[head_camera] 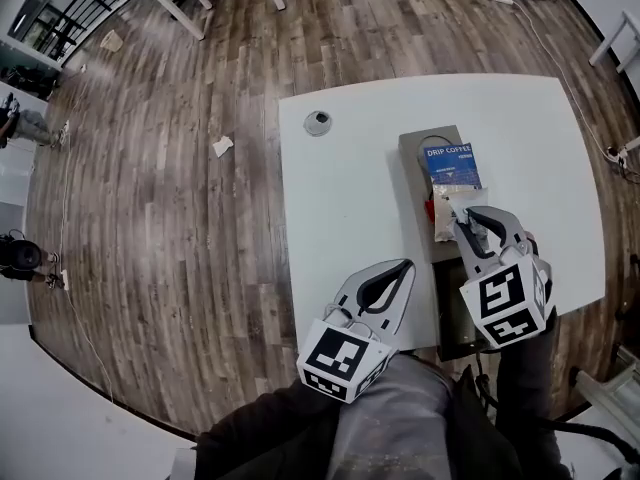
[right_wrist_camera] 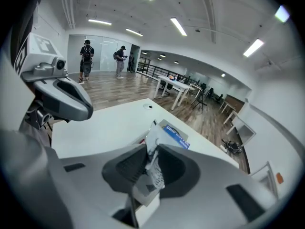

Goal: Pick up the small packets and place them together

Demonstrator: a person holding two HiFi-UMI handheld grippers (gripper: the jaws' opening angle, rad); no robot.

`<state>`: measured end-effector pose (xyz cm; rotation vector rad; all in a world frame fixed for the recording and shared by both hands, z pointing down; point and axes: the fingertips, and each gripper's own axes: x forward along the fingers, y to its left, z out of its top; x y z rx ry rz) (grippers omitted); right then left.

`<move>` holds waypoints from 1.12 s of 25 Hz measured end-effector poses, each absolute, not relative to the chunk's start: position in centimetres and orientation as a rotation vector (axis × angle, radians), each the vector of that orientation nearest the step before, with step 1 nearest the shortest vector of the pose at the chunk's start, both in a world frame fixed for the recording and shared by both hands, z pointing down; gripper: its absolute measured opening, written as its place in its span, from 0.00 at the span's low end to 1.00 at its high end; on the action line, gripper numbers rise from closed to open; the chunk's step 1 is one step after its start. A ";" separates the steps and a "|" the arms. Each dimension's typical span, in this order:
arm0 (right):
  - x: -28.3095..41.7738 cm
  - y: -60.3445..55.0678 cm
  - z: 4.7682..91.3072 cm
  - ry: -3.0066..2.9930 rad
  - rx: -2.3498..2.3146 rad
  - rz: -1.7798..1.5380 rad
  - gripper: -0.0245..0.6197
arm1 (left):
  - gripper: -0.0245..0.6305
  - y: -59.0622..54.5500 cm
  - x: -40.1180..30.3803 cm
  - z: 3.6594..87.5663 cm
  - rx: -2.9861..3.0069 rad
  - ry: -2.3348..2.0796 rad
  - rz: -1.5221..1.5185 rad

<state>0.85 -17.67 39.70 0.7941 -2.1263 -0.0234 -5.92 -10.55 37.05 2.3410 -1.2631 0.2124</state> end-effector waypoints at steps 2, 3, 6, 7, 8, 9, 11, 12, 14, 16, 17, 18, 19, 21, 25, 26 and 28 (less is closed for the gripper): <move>0.3 -19.0 40.4 -2.125 0.779 -0.015 0.15 | 0.04 -11.1 -6.6 37.9 2.307 -1.275 0.212; 0.1 -19.4 40.9 -2.124 0.771 -0.005 0.17 | 0.04 -11.3 -6.7 38.4 2.289 -1.276 0.213; -0.2 -20.3 42.8 -2.114 0.746 0.031 0.19 | 0.04 -11.7 -7.1 39.7 2.238 -1.274 0.215; -0.4 -20.5 43.3 -2.109 0.739 0.037 0.19 | 0.04 -11.9 -7.3 40.1 2.225 -1.276 0.216; -0.5 -20.7 43.7 -2.105 0.733 0.039 0.20 | 0.04 -12.2 -7.5 40.4 2.215 -1.280 0.217; -0.7 -20.9 44.0 -2.102 0.729 0.039 0.20 | 0.04 -12.4 -7.7 40.6 2.209 -1.285 0.219; -1.0 -21.2 44.4 -2.101 0.715 0.039 0.23 | 0.04 -12.8 -7.8 41.0 2.200 -1.292 0.222; -1.1 -21.2 44.5 -2.101 0.707 0.040 0.27 | 0.04 -12.9 -7.8 41.2 2.195 -1.292 0.222; -1.3 -21.1 44.5 -2.100 0.701 0.040 0.29 | 0.04 -12.8 -7.8 41.1 2.188 -1.291 0.221; -1.3 -21.0 44.2 -2.105 0.707 0.037 0.30 | 0.04 -12.7 -7.7 41.0 2.184 -1.289 0.219; -1.3 -20.9 43.9 -2.110 0.712 0.035 0.31 | 0.04 -12.6 -7.6 40.9 2.183 -1.288 0.217; -1.3 -20.9 43.7 -2.119 0.720 0.033 0.32 | 0.04 -12.5 -7.6 40.9 2.184 -1.288 0.217; -1.2 -20.9 43.3 -2.132 0.733 0.031 0.33 | 0.04 -12.4 -7.5 40.9 2.187 -1.288 0.219; -1.1 -20.7 42.6 -2.163 0.770 0.030 0.34 | 0.04 -12.2 -7.4 40.9 2.198 -1.288 0.230; -0.2 -19.8 41.9 -2.208 0.866 0.036 0.34 | 0.04 -11.4 -7.0 41.0 2.226 -1.270 0.269; 0.1 -19.5 41.9 -2.212 0.889 0.036 0.34 | 0.04 -11.2 -6.9 41.0 2.228 -1.271 0.275; 0.9 -18.6 41.6 -2.219 0.936 0.041 0.34 | 0.04 -11.0 -7.1 40.8 2.229 -1.297 0.276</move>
